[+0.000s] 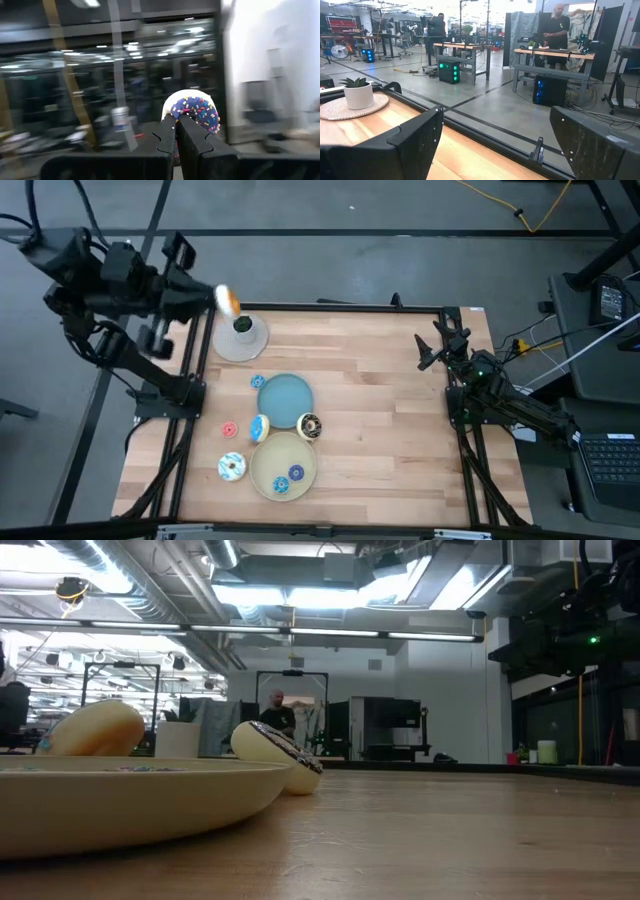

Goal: Pick & Place donuts
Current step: Put the small blue donut on the gray plate

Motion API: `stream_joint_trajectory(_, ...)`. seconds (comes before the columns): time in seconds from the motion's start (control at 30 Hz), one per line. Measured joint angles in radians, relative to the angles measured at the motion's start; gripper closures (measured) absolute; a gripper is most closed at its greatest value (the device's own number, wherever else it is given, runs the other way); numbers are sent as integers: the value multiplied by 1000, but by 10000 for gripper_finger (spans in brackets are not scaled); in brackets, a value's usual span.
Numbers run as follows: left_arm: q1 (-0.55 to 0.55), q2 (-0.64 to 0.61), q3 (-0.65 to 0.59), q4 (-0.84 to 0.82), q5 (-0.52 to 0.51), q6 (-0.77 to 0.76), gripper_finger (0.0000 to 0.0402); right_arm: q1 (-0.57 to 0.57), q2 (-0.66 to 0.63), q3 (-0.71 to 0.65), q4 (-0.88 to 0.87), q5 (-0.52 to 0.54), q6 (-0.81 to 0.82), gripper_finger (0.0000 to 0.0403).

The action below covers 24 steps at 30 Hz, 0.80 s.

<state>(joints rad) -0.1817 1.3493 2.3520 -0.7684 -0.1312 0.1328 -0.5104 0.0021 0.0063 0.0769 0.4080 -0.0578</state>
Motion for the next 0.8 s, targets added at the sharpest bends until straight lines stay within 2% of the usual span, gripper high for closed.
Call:
stream_joint_trajectory(0.13, -32, 5, 0, 0, -234, 51, 399, 0, 0, 0, 0, 0, 0, 38)
stream_joint_trajectory(0.3, -78, 11, 0, -25, -578, 92, 399, 0, 0, 0, 0, 0, 0, 38)
stream_joint_trajectory(0.5, -132, 46, 0, -170, -964, 135, 399, 0, 0, 0, 0, 0, 0, 38)
stream_joint_trajectory(0.63, -156, 84, 0, -310, -1129, 102, 399, 0, 0, 0, 0, 0, 0, 38)
stream_joint_trajectory(0.8, -174, 139, 0, -475, -1238, 16, 399, 0, 0, 0, 0, 0, 0, 38)
